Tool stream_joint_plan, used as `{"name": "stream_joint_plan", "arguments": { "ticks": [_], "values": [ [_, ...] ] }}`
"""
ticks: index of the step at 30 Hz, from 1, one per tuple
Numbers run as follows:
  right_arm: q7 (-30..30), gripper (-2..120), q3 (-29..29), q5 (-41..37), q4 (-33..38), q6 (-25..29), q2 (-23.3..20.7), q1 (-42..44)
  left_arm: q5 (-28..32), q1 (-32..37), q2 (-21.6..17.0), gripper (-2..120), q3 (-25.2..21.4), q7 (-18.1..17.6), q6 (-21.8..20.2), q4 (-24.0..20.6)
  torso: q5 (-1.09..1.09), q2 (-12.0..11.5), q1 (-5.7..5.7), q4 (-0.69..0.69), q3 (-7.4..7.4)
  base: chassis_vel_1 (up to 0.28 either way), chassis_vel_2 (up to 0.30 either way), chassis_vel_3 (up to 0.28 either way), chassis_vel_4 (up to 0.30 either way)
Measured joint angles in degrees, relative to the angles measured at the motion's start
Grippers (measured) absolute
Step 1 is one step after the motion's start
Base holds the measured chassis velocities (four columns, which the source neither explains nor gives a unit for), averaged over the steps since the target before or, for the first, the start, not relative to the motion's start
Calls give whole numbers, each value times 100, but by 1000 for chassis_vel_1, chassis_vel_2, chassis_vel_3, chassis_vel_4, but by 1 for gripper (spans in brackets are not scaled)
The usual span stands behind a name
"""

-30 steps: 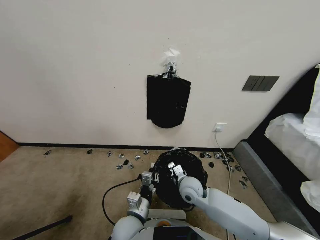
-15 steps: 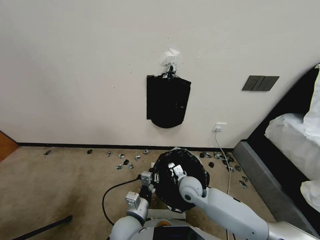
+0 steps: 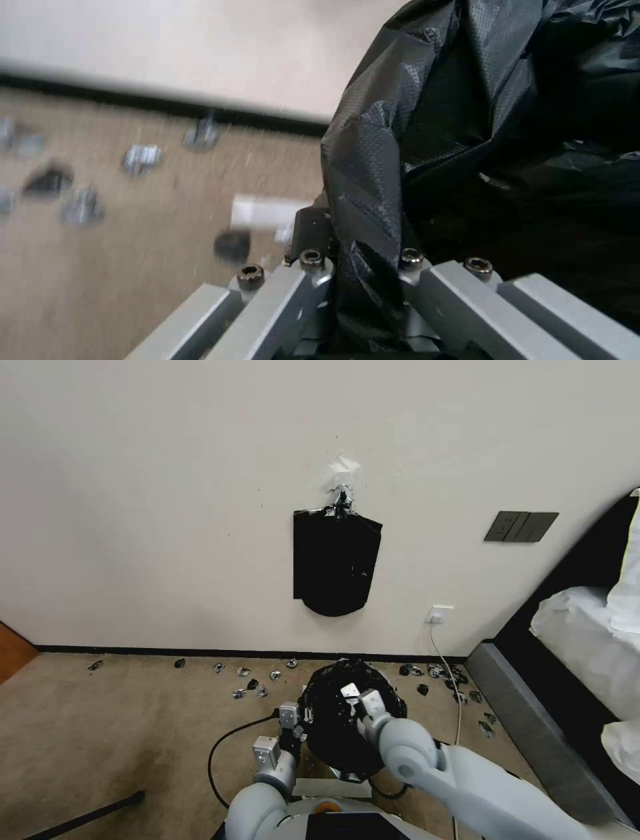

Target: Place a trash bag onto the trash bin.

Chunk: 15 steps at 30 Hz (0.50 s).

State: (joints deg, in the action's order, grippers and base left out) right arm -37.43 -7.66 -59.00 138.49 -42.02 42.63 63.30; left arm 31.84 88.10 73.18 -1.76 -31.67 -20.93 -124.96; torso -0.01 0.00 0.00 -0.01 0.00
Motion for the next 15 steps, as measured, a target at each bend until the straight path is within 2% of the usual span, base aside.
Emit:
{"name": "stream_joint_plan", "arguments": {
  "ticks": [2,3,6,7,10,15],
  "values": [
    [207,60,351,85,133,1,-40,334,237,-135,57,2,28,-267,-171,130,2,0,0,0,0,0,0,0,0],
    [207,60,351,85,133,1,-40,334,237,-135,57,2,28,-267,-171,130,2,0,0,0,0,0,0,0,0],
    [422,75,722,230,231,5,-91,717,641,-367,83,2,45,-610,-339,324,2,0,0,0,0,0,0,0,0],
    [422,75,722,230,231,5,-91,717,641,-367,83,2,45,-610,-339,324,2,0,0,0,0,0,0,0,0],
    [442,89,820,324,240,3,-81,841,822,-589,86,2,7,-712,-441,558,3,0,0,1,0,0,0,0,0],
    [442,100,797,329,196,2,-15,778,1153,-791,72,2,-19,-778,-507,729,0,0,0,1,1,0,0,0,0]
  ]
}}
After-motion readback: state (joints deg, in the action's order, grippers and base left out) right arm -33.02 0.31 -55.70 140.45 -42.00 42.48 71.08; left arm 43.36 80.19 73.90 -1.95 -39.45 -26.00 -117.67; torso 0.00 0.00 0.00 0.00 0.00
